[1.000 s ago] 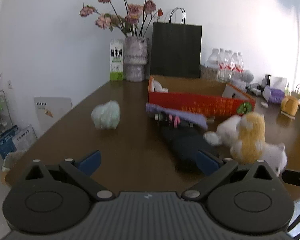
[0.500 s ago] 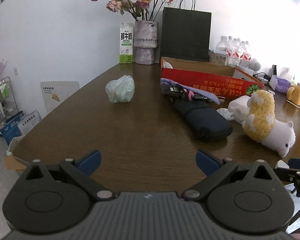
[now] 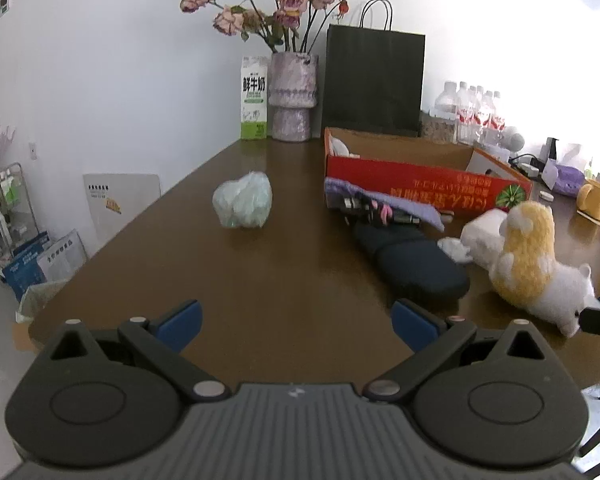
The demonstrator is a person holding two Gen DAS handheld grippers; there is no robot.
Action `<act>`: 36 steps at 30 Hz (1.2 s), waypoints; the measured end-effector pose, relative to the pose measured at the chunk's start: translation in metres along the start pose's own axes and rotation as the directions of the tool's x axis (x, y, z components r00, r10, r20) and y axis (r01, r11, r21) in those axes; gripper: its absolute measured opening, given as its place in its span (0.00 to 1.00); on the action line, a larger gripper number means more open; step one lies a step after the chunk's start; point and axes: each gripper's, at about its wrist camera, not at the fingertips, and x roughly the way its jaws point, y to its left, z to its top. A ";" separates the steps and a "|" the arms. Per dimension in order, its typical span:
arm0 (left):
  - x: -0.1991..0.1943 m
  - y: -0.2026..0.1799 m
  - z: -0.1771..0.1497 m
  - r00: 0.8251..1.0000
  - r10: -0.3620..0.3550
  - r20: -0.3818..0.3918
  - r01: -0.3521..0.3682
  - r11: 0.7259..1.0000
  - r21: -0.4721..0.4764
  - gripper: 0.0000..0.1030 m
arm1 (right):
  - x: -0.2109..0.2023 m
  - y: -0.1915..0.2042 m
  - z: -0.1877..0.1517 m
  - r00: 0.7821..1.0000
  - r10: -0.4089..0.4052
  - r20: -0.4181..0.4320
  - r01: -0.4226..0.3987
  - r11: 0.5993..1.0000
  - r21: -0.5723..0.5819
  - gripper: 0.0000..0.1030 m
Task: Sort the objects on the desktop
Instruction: 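Grasp another white bottle cap on the table with the right gripper, then grasp the clear plastic bag with the left gripper while right holds the cap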
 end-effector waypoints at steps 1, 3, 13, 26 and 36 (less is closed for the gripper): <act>0.001 0.000 0.003 1.000 0.002 0.004 -0.002 1.000 0.004 1.00 | -0.001 -0.002 0.003 1.000 -0.005 0.010 0.005 1.000 0.002 0.25; 0.004 0.000 0.011 1.000 0.009 0.016 -0.010 1.000 0.013 1.00 | -0.001 -0.006 0.009 1.000 -0.016 0.023 0.015 1.000 0.007 0.25; 0.039 0.006 0.041 0.999 0.049 0.011 -0.049 0.999 0.017 1.00 | 0.021 -0.039 0.037 0.996 -0.082 0.030 0.080 0.996 0.042 0.25; 0.106 0.019 0.071 0.991 0.119 -0.056 -0.119 0.993 -0.001 1.00 | 0.086 -0.072 0.077 0.994 -0.105 -0.007 0.105 0.994 0.041 0.25; 0.160 0.032 0.088 0.983 0.144 -0.116 -0.143 0.990 0.016 1.00 | 0.136 -0.088 0.098 0.992 -0.113 -0.052 0.116 0.991 0.060 0.25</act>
